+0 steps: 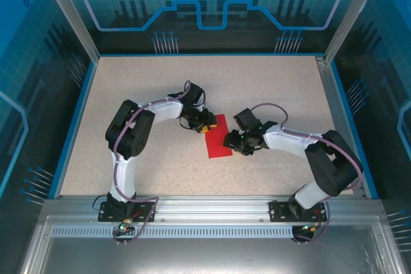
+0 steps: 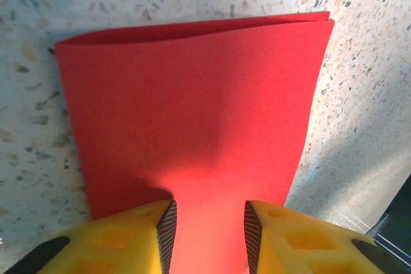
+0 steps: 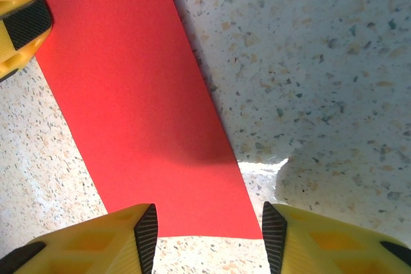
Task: Fold a paper plane with a square sheet of paper (pick it up from the middle)
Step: Third fold the triangle at the center of the table.
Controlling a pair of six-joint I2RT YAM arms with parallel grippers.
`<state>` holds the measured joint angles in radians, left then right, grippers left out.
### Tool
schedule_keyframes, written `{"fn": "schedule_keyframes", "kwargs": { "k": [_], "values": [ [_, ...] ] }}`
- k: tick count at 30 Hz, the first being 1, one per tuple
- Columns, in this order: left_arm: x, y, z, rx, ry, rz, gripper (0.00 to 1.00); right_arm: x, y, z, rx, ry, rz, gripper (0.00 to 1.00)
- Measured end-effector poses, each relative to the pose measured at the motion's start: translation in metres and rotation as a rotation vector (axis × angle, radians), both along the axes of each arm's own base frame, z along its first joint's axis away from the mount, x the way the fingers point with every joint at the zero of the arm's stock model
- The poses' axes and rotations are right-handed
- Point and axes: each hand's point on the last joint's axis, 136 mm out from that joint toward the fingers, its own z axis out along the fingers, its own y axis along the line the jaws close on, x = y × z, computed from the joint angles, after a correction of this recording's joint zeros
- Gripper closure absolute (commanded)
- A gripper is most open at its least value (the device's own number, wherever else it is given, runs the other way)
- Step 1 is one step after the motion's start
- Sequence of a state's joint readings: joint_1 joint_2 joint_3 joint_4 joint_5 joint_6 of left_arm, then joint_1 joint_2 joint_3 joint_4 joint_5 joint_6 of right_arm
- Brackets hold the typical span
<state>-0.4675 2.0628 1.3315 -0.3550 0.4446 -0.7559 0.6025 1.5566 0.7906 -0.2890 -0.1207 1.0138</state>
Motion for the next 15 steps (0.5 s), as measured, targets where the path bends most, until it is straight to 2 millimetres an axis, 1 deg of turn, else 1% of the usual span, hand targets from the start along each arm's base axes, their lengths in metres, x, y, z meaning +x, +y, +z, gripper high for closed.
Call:
{"fn": "schedule_keyframes", "kwargs": {
  "k": [9,15],
  "values": [
    [-0.0003,0.0002,-0.0006,-0.002,0.0,0.0,0.63,-0.0061,0.0013,-0.0016,-0.01,0.015,0.01,0.5],
    [-0.0003,0.0001,-0.0006,-0.003,-0.002,0.0,0.63,-0.0063,0.0016,-0.002,-0.008,0.019,0.005,0.49]
  ]
}}
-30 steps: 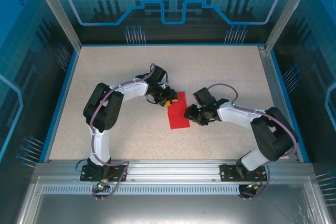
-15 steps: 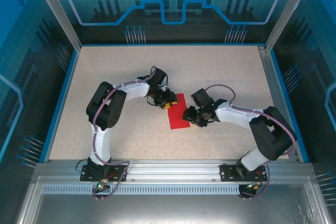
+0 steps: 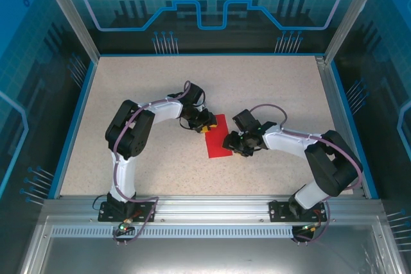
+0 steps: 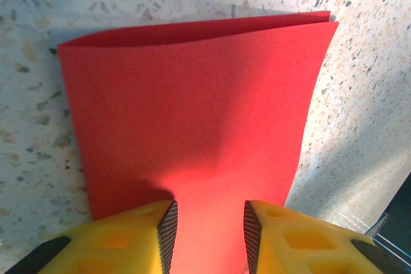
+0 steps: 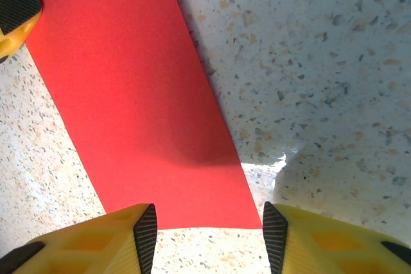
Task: Fold a paper plane with a square sheet of paper (pick it up from the middle)
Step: Third fold the triangle at the center of the table.
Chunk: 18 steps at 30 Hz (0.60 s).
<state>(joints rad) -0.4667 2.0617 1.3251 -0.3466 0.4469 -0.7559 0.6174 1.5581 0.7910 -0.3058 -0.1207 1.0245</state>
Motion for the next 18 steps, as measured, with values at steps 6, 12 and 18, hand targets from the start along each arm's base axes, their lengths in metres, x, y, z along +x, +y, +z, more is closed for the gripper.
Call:
{"fn": "schedule_keyframes", "kwargs": {
  "k": [6,12,18],
  "values": [
    [-0.0003,0.0001,-0.0003,-0.001,-0.001,0.0,0.63,-0.0038,0.0009,-0.0091,-0.013,0.025,0.008,0.5],
    [-0.0003,0.0001,-0.0002,-0.001,-0.002,0.0,0.63,-0.0044,0.0016,-0.0098,-0.012,0.029,0.008,0.52],
    [-0.0003,0.0001,-0.0003,-0.001,-0.002,0.0,0.63,-0.0044,0.0013,-0.0089,-0.019,0.022,0.008,0.51]
  ]
}}
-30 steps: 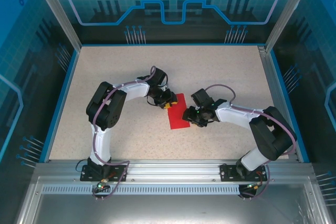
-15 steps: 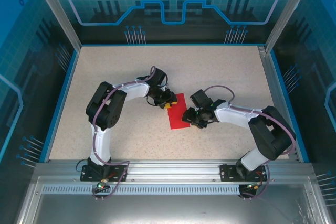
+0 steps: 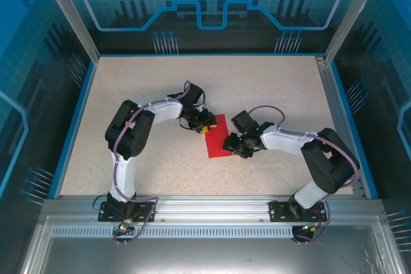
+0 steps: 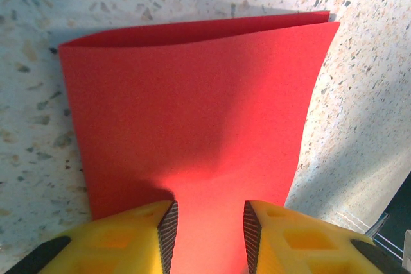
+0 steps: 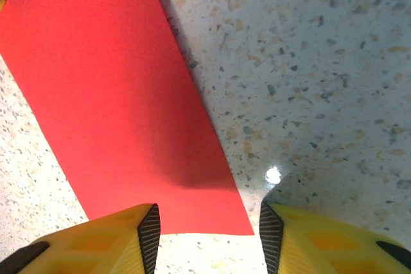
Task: Fold a paper plane with a square sheet of paper (pick it up from the middle)
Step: Third fold the triangle at the center of the table.
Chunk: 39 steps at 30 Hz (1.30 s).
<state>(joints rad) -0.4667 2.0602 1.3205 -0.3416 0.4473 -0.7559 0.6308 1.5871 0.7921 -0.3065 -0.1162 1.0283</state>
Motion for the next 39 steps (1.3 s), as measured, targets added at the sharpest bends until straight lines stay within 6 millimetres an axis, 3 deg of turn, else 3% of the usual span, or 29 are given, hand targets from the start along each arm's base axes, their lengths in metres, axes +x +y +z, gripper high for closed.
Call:
{"fn": "schedule_keyframes", "kwargs": {
  "k": [25,39],
  "values": [
    [0.0,0.0,0.0,-0.004,-0.007,0.0,0.63,-0.002,0.003,-0.002,-0.012,0.016,0.012,0.55],
    [-0.001,0.0,0.0,-0.007,-0.014,0.0,0.63,0.007,0.015,-0.001,0.017,0.013,0.022,0.54]
  ]
}}
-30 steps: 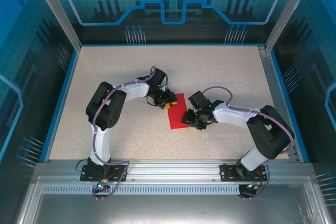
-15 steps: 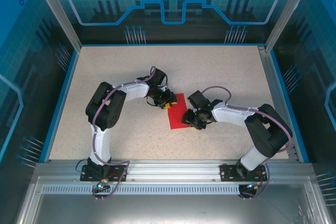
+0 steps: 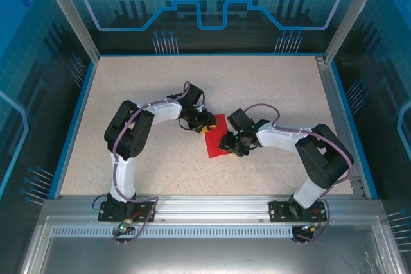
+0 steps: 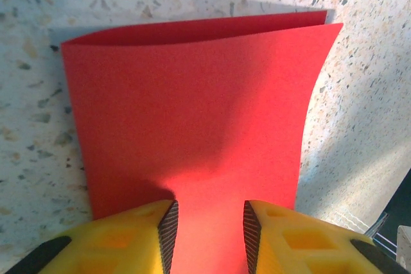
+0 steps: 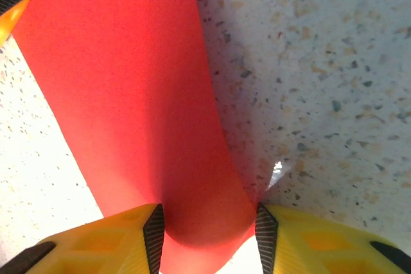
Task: Fold a paper plane with a square sheet of paper (pick it up from the middle)
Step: Third fold the triangle at the center of the table.
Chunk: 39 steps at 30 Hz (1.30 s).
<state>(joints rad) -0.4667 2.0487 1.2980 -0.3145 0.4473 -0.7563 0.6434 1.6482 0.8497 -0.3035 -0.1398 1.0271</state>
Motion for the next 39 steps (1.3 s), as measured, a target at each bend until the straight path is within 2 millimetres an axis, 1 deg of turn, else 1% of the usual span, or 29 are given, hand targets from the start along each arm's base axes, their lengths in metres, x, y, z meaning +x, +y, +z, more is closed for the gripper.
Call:
{"fn": "schedule_keyframes", "kwargs": {
  "k": [10,12,17,23,27,30,37,39],
  "values": [
    [0.0,0.0,0.0,-0.001,-0.003,0.0,0.63,0.009,0.009,0.006,0.049,-0.035,0.018,0.47],
    [0.0,0.0,0.0,-0.001,-0.003,0.0,0.63,0.013,0.012,0.008,0.068,-0.036,0.023,0.47],
    [0.0,0.0,0.0,-0.001,-0.003,0.0,0.63,0.032,0.015,0.011,0.114,-0.054,0.023,0.46],
    [0.0,0.0,0.0,-0.001,-0.003,0.0,0.63,0.043,0.018,0.009,0.163,-0.044,0.04,0.48],
    [0.0,0.0,0.0,-0.001,-0.003,0.0,0.63,0.049,0.022,0.008,0.184,-0.046,0.055,0.52],
    [0.0,0.0,0.0,-0.001,-0.003,0.0,0.63,0.051,0.021,0.008,0.191,-0.048,0.06,0.56],
    [0.0,0.0,0.0,-0.001,-0.003,-0.001,0.63,0.052,0.019,0.005,0.192,-0.046,0.074,0.56],
    [0.0,0.0,0.0,0.0,-0.006,-0.005,0.63,0.053,0.018,0.005,0.193,-0.047,0.075,0.58]
  ]
}}
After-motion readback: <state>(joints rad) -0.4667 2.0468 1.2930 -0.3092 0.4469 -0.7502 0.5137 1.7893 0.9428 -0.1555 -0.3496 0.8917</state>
